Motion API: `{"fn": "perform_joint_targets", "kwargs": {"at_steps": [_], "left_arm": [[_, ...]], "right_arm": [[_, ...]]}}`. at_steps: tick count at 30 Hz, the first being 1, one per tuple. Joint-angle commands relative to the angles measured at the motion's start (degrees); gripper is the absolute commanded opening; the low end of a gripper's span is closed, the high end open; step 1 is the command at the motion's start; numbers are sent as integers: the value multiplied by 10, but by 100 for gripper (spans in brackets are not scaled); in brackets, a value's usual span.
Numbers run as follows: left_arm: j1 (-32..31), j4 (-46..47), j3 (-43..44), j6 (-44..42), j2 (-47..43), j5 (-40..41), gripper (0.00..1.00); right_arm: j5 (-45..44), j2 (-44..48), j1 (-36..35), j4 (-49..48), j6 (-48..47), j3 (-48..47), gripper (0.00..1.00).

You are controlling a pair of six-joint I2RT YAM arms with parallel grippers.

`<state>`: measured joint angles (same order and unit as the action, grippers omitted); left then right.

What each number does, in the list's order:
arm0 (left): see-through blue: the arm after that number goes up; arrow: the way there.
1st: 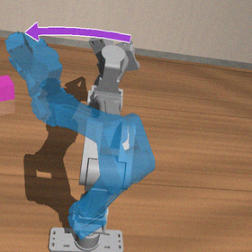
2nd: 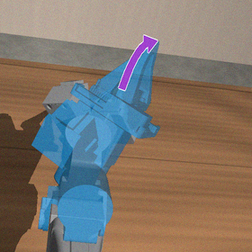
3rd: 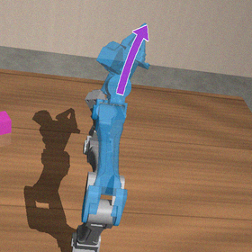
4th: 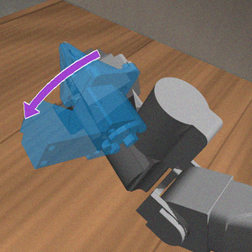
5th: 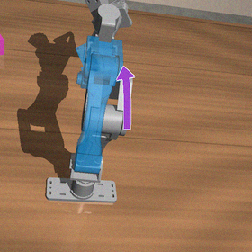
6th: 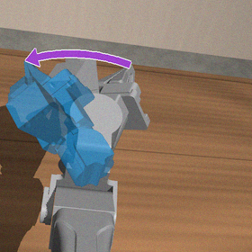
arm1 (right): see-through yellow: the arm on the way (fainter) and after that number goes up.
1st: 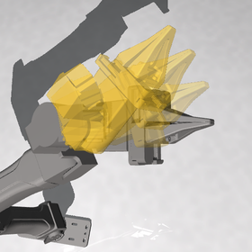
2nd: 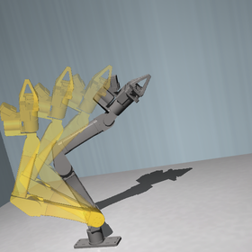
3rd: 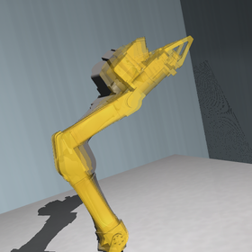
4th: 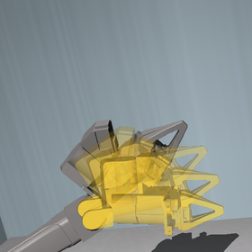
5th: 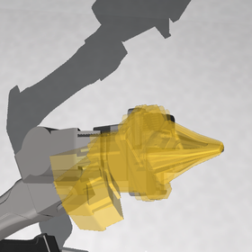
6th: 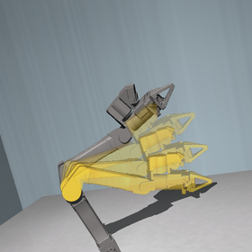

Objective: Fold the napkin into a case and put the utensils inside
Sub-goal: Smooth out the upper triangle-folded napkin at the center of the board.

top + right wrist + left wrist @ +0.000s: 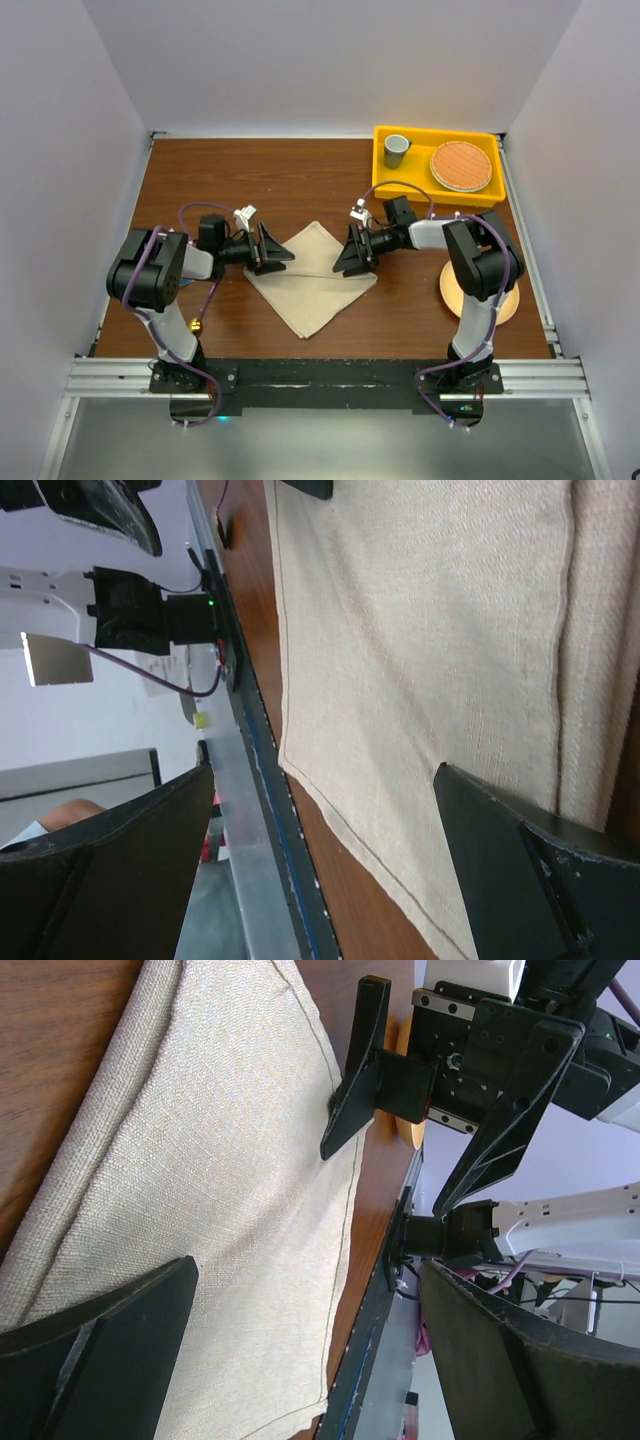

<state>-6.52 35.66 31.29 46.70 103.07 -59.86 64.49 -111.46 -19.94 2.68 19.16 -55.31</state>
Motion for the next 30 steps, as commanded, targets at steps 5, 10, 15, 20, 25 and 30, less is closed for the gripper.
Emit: {"fn": "perform_joint_targets", "kwargs": {"at_steps": [5,10,15,20,25,30], "left_arm": [[-23,-34,25,-39,-76,13,100],[-63,-31,20,3,-124,44,100],[-75,-4,3,37,-101,87,100],[-48,-2,-11,14,-46,85,100],[-7,-50,-10,-34,-13,74,100],[15,-90,-11,-74,6,64,100]], "right_arm": [[-38,110,-32,87,4,-35,98],[-65,130,-84,-48,140,-9,98],[-88,80,-116,-172,219,12,98],[-84,35,-106,-108,122,13,98],[-81,22,-60,-44,45,40,98],[-71,10,-26,60,-54,44,98]]}}
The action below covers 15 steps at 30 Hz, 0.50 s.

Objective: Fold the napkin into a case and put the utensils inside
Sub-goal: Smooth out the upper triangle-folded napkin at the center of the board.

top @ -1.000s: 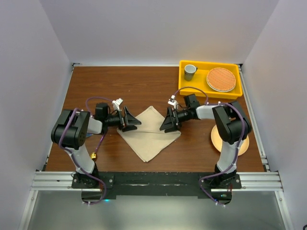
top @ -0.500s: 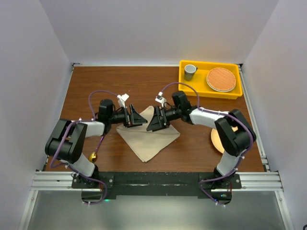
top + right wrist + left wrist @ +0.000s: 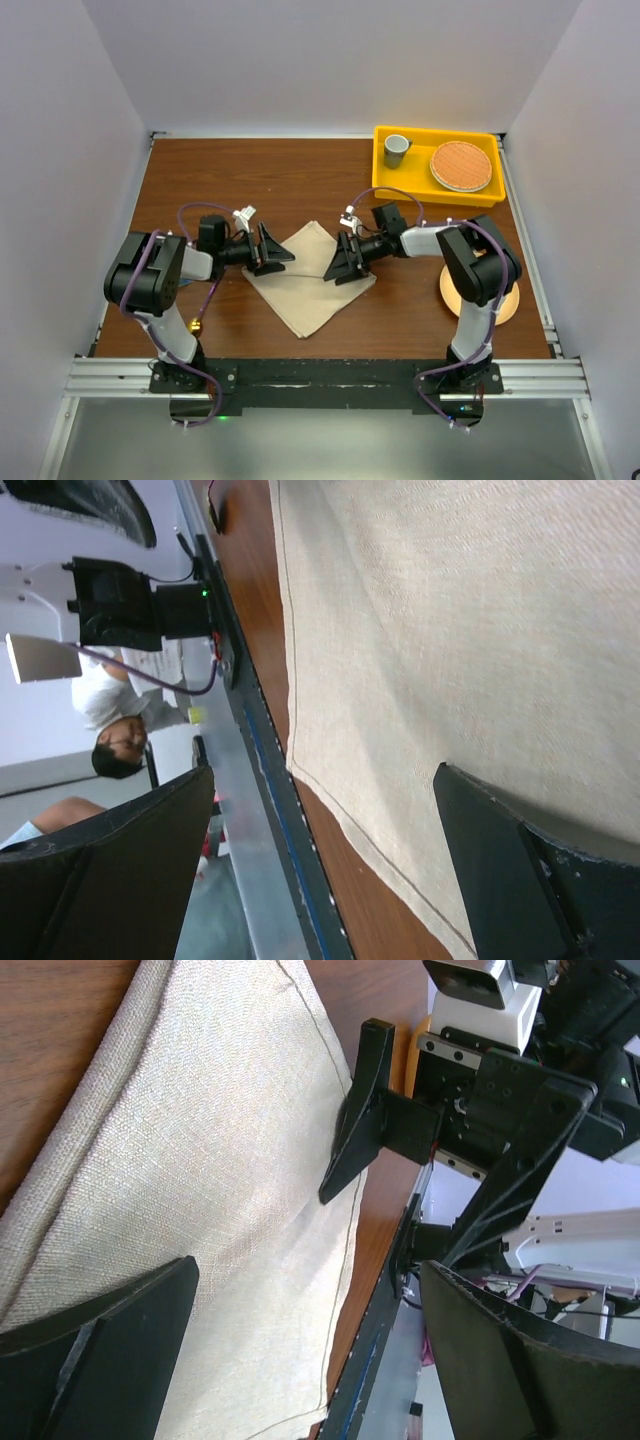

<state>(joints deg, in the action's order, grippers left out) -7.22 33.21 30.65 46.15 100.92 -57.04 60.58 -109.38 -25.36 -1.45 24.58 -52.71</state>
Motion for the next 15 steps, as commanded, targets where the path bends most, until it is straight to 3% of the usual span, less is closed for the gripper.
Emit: {"fn": "perform_joint_targets", "kwargs": {"at_steps": [1,10,15], "left_arm": [[24,-67,-4,-72,29,34,100],[33,-68,3,-87,36,7,100],[20,-26,12,-71,2,-37,100]], "right_arm": [[-27,-14,37,107,-114,21,98],[29,-36,66,154,-146,30,97],[53,20,66,192,-139,-5,96]]}}
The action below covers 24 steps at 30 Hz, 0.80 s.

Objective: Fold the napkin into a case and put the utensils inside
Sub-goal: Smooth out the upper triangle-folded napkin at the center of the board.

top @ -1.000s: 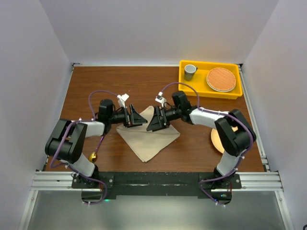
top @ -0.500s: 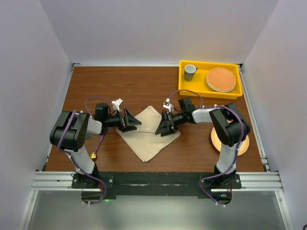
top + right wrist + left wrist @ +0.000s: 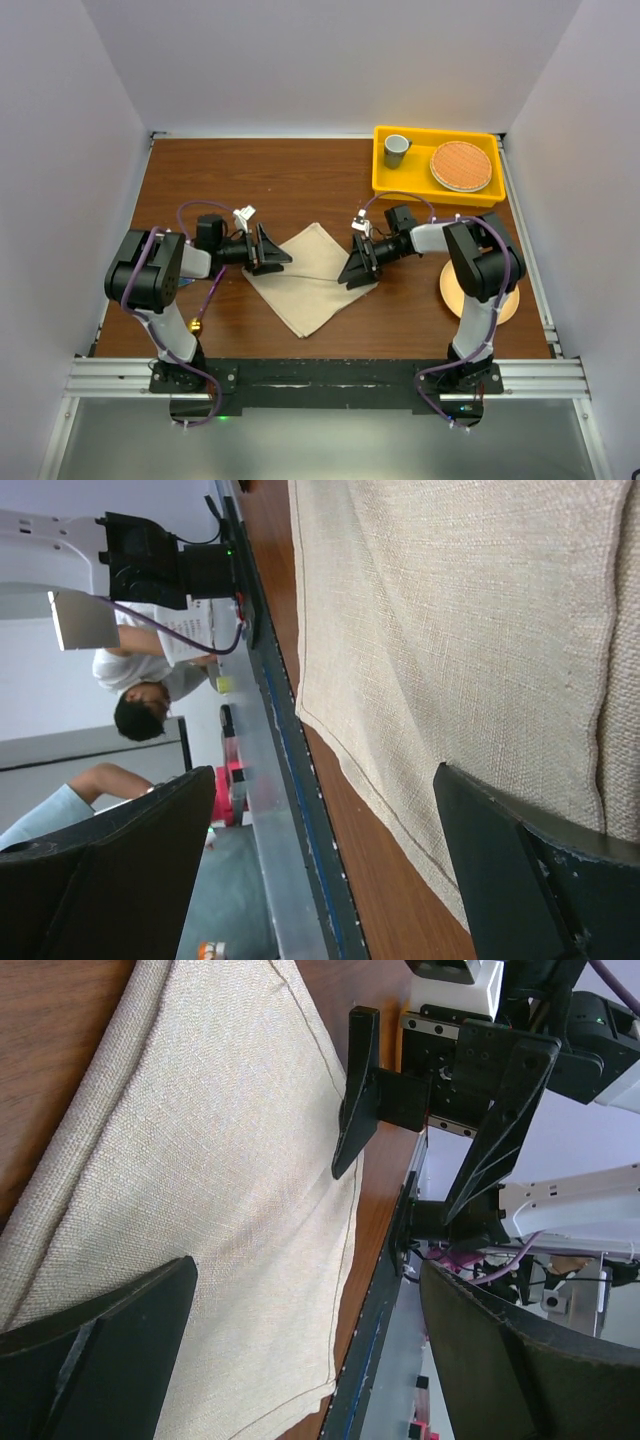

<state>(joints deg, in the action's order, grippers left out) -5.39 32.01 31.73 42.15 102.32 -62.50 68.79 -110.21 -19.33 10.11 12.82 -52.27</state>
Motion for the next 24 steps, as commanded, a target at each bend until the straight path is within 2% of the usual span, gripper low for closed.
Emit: {"fn": "perform_joint_targets", "kwargs": {"at_steps": [1,3,5,8,9,12,15,18,24], "left_arm": [[-16,-24,15,-35,-26,16,100],[-40,-33,36,-40,-68,21,100],[-80,-20,44,-10,-93,36,100],[-124,23,47,48,-100,78,100],[-134,34,52,60,-96,88,100],[-174,63,66,93,-69,121,100],[-206,54,84,95,-34,149,100],[-226,62,91,112,3,164,100],[-221,7,88,95,41,189,100]], "right_arm": [[-26,49,6,70,-7,-13,96],[-25,102,6,59,42,-27,94],[-38,126,8,54,70,-34,89],[-85,152,18,62,80,-28,71],[-118,154,23,64,80,-24,60],[-151,142,25,77,63,-13,47],[-173,119,25,80,56,-10,38],[-192,97,25,58,57,-12,35],[-250,48,26,106,1,-37,33]]}}
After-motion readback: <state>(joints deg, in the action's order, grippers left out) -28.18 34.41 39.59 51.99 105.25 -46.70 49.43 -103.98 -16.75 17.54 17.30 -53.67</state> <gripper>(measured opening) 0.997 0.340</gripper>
